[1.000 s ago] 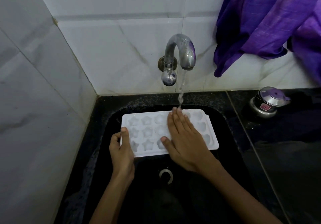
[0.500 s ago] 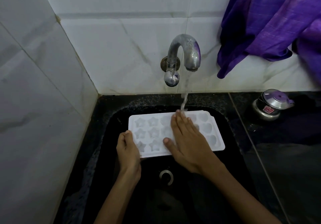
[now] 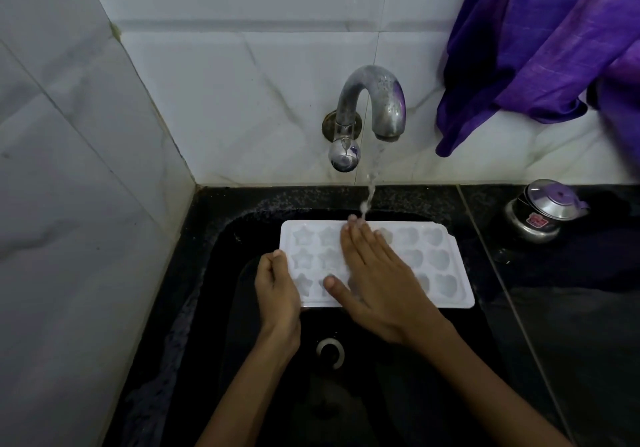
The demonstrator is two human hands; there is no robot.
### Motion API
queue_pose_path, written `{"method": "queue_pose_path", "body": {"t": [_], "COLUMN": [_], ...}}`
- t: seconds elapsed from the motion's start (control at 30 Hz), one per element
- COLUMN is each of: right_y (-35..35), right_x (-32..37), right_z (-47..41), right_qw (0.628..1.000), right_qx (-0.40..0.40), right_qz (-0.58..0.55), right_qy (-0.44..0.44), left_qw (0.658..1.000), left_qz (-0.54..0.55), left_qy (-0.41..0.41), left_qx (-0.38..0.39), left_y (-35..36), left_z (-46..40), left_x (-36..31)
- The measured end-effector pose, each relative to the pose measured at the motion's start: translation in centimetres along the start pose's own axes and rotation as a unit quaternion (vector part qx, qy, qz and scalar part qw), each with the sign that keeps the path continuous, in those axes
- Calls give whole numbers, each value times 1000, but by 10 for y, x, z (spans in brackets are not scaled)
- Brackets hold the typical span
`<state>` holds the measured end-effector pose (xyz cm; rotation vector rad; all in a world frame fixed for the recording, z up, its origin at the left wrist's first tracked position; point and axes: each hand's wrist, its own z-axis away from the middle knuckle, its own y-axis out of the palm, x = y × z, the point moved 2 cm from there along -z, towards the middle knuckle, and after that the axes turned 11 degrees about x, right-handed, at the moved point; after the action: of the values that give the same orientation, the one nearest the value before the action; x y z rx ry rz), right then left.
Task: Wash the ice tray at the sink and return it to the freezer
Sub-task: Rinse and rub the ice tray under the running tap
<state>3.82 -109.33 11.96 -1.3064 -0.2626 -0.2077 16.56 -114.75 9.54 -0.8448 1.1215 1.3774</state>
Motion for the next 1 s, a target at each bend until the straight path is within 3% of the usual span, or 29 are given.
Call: {"method": "queue_pose_path", "body": {"t": [0.17, 0.4, 0.7, 0.9, 1.0], "right_y": [9, 5, 8, -14, -14], "right_x": [14, -22, -16, -50, -35], "right_z": [15, 10, 9, -7, -19], "right_qw": [997, 1000, 994, 998, 995], "right_qx": [18, -8, 25, 7, 6], "right_qz": [-3, 0, 27, 41, 72], "right_qy": [-75, 21, -100, -37, -64], "left_qw": [1000, 1000, 999, 997, 994], "left_qz": [22, 16, 25, 35, 56], "left_qy": [3, -9, -11, -30, -48], "left_qx": [-11, 13, 33, 61, 86], "left_y": [1, 5, 11, 26, 34], "left_z": [-5, -6, -8, -26, -23], "left_x": [2, 10, 14, 9, 12]}}
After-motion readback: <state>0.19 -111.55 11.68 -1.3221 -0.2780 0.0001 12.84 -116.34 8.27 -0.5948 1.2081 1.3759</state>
